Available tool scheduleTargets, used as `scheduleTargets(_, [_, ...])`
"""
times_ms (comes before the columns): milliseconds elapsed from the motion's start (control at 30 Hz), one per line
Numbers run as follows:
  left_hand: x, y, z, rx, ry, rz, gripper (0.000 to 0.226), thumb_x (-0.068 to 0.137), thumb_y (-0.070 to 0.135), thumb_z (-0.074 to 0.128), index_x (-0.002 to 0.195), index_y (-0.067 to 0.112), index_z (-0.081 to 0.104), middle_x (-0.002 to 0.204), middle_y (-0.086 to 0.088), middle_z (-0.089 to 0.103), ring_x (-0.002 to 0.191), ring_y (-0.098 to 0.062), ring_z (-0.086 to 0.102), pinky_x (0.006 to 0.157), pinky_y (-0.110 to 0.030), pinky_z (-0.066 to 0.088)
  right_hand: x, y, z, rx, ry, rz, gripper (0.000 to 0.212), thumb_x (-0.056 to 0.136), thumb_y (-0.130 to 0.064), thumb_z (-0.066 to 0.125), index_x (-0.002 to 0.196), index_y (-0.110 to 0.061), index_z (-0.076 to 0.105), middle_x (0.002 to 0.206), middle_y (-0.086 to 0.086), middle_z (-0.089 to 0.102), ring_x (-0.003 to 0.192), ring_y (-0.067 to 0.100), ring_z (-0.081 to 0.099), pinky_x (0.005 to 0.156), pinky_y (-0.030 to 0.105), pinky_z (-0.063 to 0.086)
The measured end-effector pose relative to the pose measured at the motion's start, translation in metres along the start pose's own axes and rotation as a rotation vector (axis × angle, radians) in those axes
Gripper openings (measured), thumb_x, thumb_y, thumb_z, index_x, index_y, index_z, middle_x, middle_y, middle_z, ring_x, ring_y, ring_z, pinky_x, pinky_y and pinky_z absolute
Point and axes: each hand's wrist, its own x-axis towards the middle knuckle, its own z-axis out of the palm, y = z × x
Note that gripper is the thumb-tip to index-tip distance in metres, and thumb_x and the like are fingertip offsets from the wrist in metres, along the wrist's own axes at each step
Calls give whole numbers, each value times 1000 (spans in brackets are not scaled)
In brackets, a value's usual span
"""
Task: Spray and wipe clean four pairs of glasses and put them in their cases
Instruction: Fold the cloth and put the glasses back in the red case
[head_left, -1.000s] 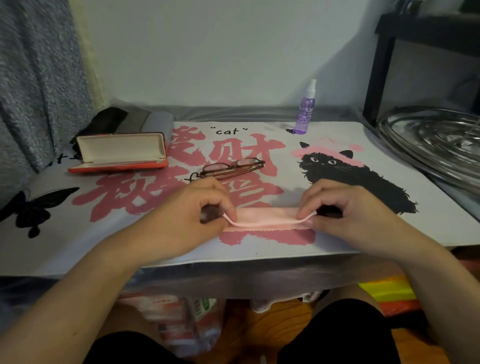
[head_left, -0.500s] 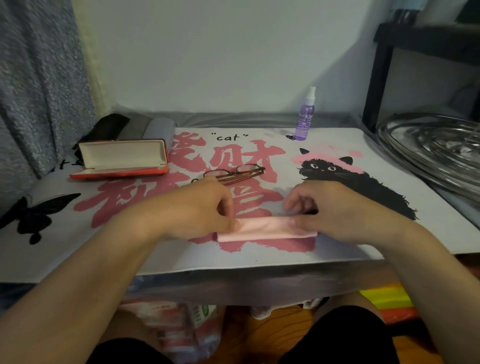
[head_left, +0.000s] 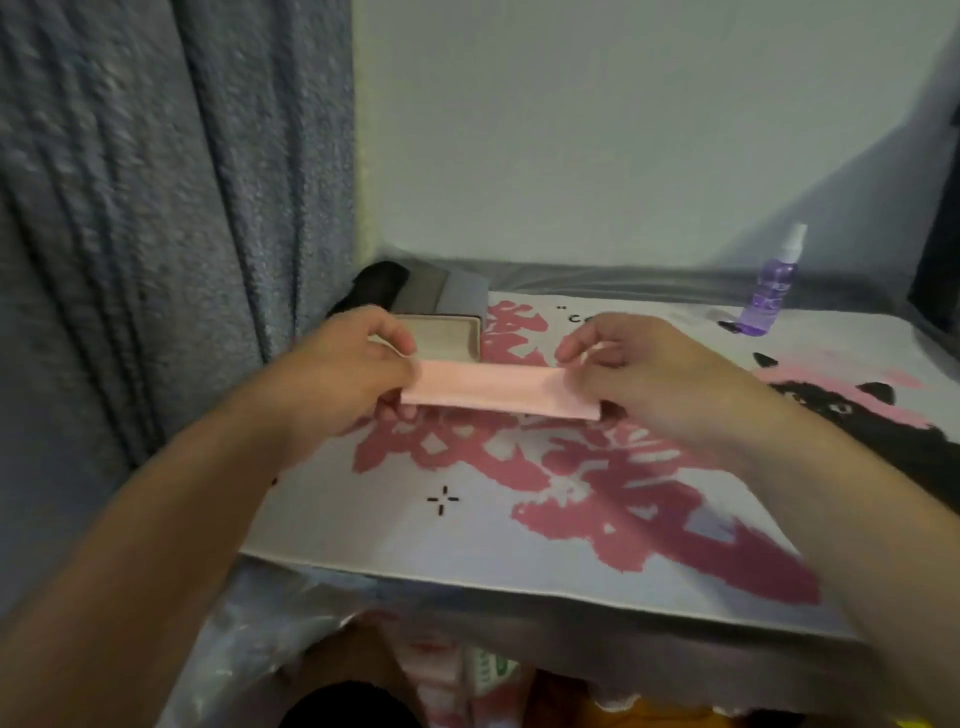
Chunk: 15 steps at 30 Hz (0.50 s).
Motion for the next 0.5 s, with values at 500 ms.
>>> scheduleTargets(500, [92, -47, -47, 647, 263, -33, 20, 86, 23, 67, 101, 14, 58, 94, -9, 63, 86, -31, 63, 74, -38, 53, 98, -33, 94, -842, 214, -224, 18, 88, -4, 50, 97, -16, 60, 85, 8, 53, 72, 29, 45, 62, 33, 38])
